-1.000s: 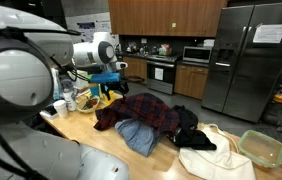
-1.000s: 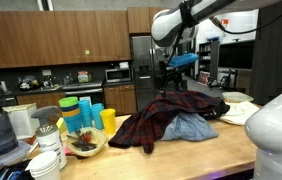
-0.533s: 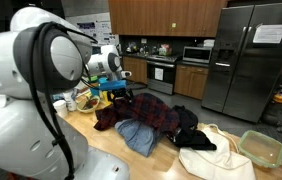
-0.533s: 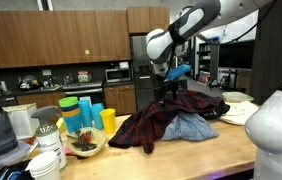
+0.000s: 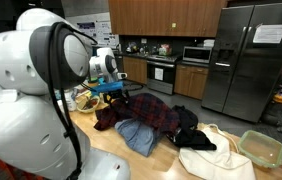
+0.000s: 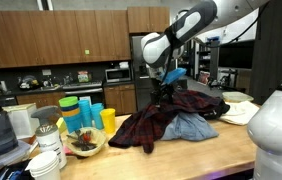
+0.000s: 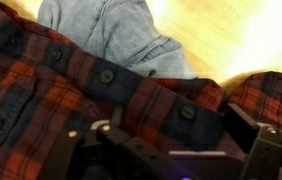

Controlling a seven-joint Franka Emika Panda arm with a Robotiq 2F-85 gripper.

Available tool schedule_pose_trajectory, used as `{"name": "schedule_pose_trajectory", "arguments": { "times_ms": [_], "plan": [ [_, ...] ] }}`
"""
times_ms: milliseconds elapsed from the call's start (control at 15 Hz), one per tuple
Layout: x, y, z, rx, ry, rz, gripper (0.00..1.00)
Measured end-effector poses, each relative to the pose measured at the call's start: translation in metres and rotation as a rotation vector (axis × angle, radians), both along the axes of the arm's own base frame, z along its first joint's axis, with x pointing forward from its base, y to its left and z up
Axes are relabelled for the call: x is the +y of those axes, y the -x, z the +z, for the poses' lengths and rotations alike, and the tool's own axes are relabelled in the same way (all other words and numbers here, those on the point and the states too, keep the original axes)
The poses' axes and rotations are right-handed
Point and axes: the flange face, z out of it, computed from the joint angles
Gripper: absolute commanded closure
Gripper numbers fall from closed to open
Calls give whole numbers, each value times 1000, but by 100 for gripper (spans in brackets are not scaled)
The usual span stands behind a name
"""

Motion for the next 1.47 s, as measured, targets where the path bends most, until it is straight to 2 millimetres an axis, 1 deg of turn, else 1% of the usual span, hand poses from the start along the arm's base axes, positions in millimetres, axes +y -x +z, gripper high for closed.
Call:
{"name": "schedule_pose_trajectory", "arguments": {
  "times_ms": [133, 267, 400, 533, 733, 1000, 1133, 1333, 1467],
  "plan": [
    [8, 8, 7, -17, -4, 28, 0],
    [12, 17, 15, -37, -7, 48, 0],
    [12, 23, 20, -52, -9, 59, 0],
    [10, 26, 20, -59, -8, 62, 0],
    [9, 30, 9, -50, -4, 67, 0],
    [12, 39, -11, -24, 7, 88, 0],
    [13, 40, -20, -26, 4, 94, 0],
    [19, 34, -26, -115, -39, 86, 0],
    [24, 31, -27, -186, -74, 67, 0]
  ]
}}
